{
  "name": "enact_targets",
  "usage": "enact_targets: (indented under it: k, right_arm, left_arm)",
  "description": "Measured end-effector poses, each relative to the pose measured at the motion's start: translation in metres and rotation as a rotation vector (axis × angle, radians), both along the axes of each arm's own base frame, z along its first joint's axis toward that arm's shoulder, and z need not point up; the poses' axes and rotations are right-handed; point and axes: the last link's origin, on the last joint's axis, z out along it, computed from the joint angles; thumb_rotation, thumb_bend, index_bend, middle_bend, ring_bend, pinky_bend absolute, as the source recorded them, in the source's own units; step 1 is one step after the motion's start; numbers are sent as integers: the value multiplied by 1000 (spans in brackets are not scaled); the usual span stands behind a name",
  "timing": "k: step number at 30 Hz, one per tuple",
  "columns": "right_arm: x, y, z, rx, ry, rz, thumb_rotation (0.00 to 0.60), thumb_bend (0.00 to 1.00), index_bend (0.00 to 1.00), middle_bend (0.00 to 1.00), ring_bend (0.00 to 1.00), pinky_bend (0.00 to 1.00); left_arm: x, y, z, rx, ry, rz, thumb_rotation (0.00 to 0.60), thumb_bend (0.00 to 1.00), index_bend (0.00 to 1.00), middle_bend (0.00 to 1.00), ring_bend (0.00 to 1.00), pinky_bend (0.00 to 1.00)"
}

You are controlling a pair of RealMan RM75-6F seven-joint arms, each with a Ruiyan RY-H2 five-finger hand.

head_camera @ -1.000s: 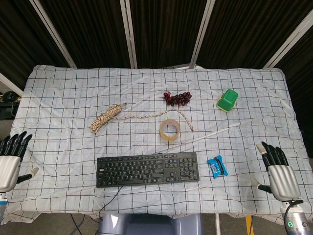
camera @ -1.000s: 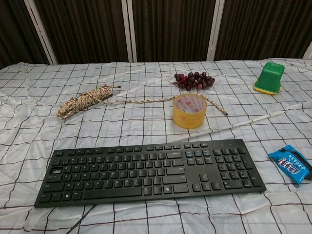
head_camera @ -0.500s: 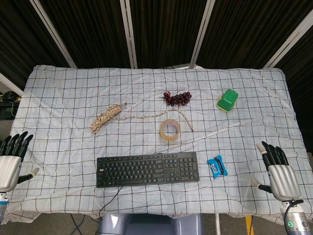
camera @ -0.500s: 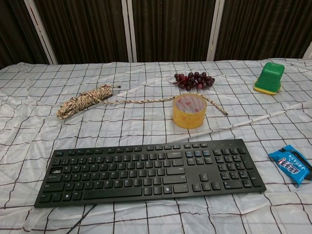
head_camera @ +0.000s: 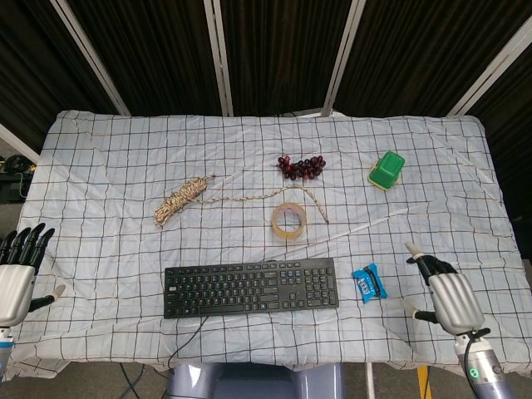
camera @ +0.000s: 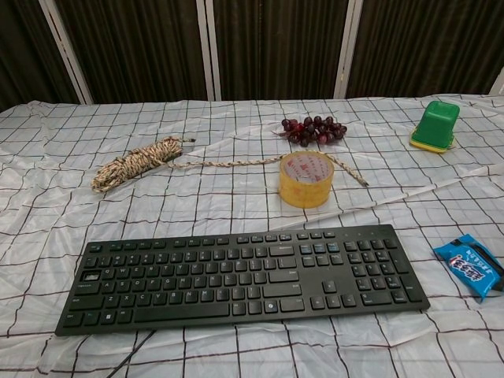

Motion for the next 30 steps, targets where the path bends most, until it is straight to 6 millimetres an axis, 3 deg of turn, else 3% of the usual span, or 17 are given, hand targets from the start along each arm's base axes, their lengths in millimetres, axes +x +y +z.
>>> enact_targets:
  k: [4, 8, 24, 30]
  right_arm:
    - [14, -10, -12, 73, 1, 9, 600, 228, 82, 844, 789, 713]
    - [25, -15, -27, 136, 26, 16, 600, 329, 90, 887, 845, 752]
    - [65, -14, -89, 343, 54, -60, 600, 515, 146, 922, 886, 771]
    - [64, -9, -99, 390, 65, -85, 600, 602, 154, 941, 904, 780]
  left_arm:
    - [0, 0, 0, 2, 1, -1, 600, 109, 0, 0, 0, 0]
    - [0, 0, 1, 3, -2, -1, 600, 109, 0, 0, 0, 0]
    - [-2, 2, 1, -2, -5, 0, 600, 107, 0, 0, 0, 0]
    - [-1, 2, 1, -3, -3, -1, 600, 108, 0, 0, 0, 0]
